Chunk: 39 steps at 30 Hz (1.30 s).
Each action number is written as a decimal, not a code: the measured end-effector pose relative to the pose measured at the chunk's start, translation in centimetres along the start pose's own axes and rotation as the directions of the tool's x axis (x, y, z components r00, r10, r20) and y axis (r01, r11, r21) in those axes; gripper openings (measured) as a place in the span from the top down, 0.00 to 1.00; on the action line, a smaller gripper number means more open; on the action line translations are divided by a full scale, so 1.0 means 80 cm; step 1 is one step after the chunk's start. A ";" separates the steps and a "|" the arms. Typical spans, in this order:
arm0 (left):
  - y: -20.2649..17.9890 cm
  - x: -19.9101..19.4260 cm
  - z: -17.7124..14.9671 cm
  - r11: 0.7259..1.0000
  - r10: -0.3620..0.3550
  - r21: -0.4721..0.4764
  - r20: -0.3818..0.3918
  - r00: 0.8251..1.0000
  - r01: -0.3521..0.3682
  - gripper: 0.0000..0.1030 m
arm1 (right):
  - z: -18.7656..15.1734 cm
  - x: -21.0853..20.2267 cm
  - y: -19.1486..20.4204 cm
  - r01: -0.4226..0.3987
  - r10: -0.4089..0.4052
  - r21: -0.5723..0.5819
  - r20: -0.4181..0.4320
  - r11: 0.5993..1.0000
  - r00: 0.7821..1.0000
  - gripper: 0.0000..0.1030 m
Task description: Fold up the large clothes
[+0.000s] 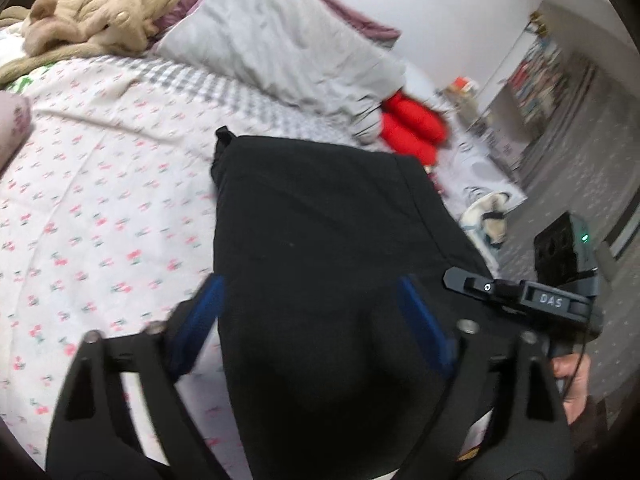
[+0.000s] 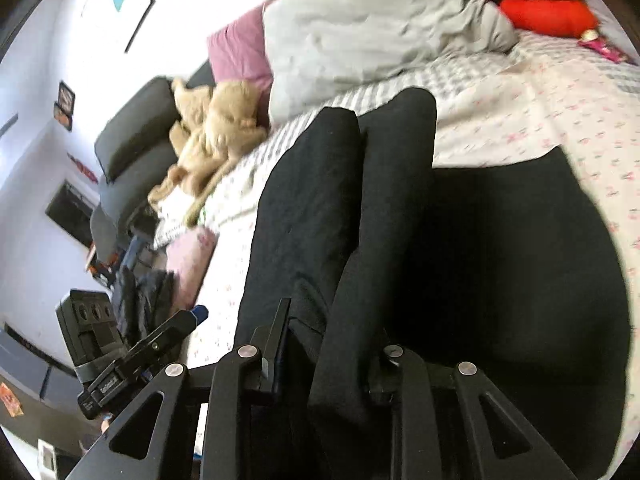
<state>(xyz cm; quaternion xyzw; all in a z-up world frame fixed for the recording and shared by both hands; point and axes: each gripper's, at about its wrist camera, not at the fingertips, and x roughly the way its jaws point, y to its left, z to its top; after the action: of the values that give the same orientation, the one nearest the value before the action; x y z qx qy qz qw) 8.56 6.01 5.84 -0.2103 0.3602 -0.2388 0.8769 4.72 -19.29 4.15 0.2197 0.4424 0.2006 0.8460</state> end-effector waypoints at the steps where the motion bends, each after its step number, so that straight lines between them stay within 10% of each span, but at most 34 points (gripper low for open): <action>1: -0.006 0.003 0.000 1.000 -0.011 0.004 -0.001 1.000 0.011 0.28 | 0.001 -0.011 -0.009 -0.003 0.003 0.013 0.014 1.000 1.000 0.75; 7: -0.041 0.053 -0.014 0.995 -0.077 0.049 -0.100 0.992 0.082 0.56 | 0.005 -0.054 -0.070 -0.011 0.005 0.107 0.063 0.994 0.998 0.75; 13: -0.084 0.094 -0.048 0.979 -0.060 0.183 -0.190 0.980 0.095 0.57 | 0.003 -0.063 -0.177 0.016 -0.028 0.265 0.042 0.964 0.999 0.72; 17: -0.103 0.105 -0.062 0.961 -0.009 0.271 -0.187 0.982 0.061 0.57 | -0.010 -0.060 -0.235 0.047 -0.041 0.409 -0.022 0.911 0.999 0.47; 22: -0.107 0.096 -0.050 0.966 -0.005 0.255 -0.178 0.984 0.051 0.57 | -0.026 -0.128 -0.241 -0.077 0.032 0.476 0.103 0.876 0.994 0.28; 28: -0.114 0.103 -0.048 0.965 -0.002 0.257 -0.176 0.984 0.048 0.57 | -0.065 -0.115 -0.226 -0.037 0.086 0.508 -0.074 0.861 0.994 0.28; 30: -0.118 0.104 -0.048 0.961 0.000 0.271 -0.169 0.986 0.047 0.57 | -0.066 -0.101 -0.212 -0.096 0.150 0.498 -0.070 0.862 0.986 0.35; 31: -0.121 0.105 -0.049 0.960 0.000 0.276 -0.167 0.986 0.047 0.57 | -0.064 -0.099 -0.202 -0.088 0.135 0.473 -0.065 0.877 0.989 0.66; 32: -0.123 0.104 -0.049 0.958 -0.002 0.284 -0.161 0.987 0.048 0.57 | -0.060 -0.104 -0.191 -0.068 0.103 0.441 -0.056 0.895 0.993 0.74; 36: -0.129 0.101 -0.052 0.953 -0.030 0.294 -0.151 0.988 0.074 0.57 | -0.052 -0.145 -0.163 -0.142 0.132 0.340 0.053 0.929 0.990 0.78; 39: -0.132 0.113 -0.065 0.941 -0.036 0.322 -0.217 0.975 0.106 0.54 | -0.067 -0.126 -0.173 0.091 -0.069 0.299 -0.084 0.950 0.994 0.78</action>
<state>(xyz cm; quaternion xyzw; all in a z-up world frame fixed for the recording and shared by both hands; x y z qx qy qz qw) 7.55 -8.60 3.37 -0.0467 0.3969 -0.3484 0.8479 -3.06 -35.04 0.44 0.3213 0.5069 0.1040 0.7931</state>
